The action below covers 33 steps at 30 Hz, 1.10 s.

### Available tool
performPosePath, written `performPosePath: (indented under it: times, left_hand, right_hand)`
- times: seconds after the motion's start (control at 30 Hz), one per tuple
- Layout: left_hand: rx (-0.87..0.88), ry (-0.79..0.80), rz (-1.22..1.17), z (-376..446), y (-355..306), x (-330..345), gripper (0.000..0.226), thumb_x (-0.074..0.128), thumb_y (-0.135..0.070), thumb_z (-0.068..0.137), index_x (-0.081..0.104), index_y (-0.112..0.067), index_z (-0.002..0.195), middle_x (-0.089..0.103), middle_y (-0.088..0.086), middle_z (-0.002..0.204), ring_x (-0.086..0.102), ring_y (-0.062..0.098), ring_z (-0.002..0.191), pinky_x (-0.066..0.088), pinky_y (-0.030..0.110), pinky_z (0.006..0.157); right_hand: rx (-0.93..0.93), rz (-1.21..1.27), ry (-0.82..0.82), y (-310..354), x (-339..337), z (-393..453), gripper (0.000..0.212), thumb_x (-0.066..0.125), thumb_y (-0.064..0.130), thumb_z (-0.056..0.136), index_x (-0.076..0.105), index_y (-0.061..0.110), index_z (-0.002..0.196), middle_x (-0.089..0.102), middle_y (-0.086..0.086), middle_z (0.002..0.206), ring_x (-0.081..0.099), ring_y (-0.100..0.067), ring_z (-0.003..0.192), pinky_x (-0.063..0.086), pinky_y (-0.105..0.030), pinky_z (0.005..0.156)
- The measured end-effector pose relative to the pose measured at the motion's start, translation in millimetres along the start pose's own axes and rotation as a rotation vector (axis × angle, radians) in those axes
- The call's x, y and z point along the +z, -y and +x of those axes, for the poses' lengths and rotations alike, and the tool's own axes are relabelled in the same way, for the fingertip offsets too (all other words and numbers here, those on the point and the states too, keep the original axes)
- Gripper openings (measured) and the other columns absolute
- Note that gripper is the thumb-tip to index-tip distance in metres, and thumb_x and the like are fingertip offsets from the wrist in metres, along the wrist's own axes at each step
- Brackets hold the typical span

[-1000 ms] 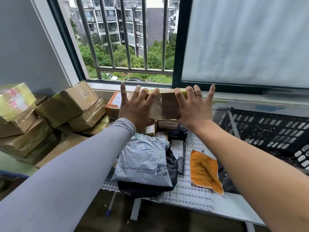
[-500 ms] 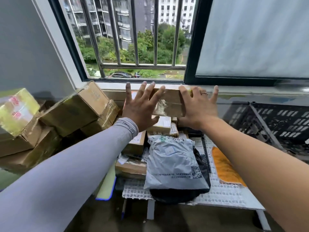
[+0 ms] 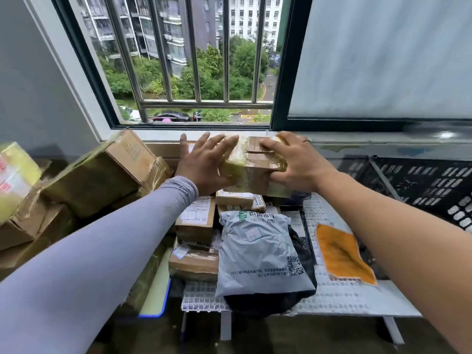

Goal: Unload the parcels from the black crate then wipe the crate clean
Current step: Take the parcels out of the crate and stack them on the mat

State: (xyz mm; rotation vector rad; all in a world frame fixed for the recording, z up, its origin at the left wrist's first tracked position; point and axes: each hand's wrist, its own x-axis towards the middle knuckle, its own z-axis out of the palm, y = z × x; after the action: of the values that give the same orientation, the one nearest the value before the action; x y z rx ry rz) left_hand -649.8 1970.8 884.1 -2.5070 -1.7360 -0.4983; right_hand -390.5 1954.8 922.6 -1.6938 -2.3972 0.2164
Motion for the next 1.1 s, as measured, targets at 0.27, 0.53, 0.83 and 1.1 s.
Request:
performPosePath:
  times: [0.27,0.53,0.83,1.1]
  left_hand:
    - [-0.091,-0.126,-0.476,-2,-24,15,0.106,0.081,-0.048,0.077,0.019,-0.039,0.164,0.055,0.001,0.151,0.050,0.029,0.136,0.028,0.041,0.117]
    - [-0.169,-0.117,-0.900,-3,-39,32,0.098,0.082,-0.011,0.084,0.028,-0.036,0.161,0.060,-0.003,0.139,0.061,0.014,0.125,0.052,0.027,0.102]
    - [-0.285,-0.163,-1.103,0,-42,35,0.090,0.074,0.004,0.088,0.033,-0.030,0.160,0.060,0.007,0.138,0.068,0.016,0.114,0.058,0.038,0.098]
    - [-0.435,-0.129,-1.150,-4,-41,36,0.058,0.081,-0.014,0.089,0.054,-0.027,0.139,0.068,0.000,0.122,0.067,0.024,0.116,0.057,0.051,0.098]
  right_hand:
    - [-0.005,0.154,-0.042,-24,-1,-3,0.083,0.068,0.047,0.082,0.035,0.039,0.158,0.033,-0.011,0.161,0.033,-0.035,0.146,0.029,-0.047,0.121]
    - [-0.031,0.212,-0.139,-33,3,-5,0.083,0.080,0.032,0.081,0.043,0.029,0.155,0.028,-0.006,0.166,0.029,-0.028,0.151,0.023,-0.038,0.121]
    - [0.112,0.448,-0.407,-25,21,-2,0.093,0.087,0.028,0.075,0.037,0.025,0.153,0.045,-0.011,0.155,0.044,-0.027,0.140,0.038,-0.036,0.112]
    - [0.349,0.848,-0.361,-17,35,-1,0.099,0.087,0.068,0.063,0.053,0.020,0.142,0.064,0.003,0.136,0.062,-0.016,0.123,0.051,-0.038,0.107]
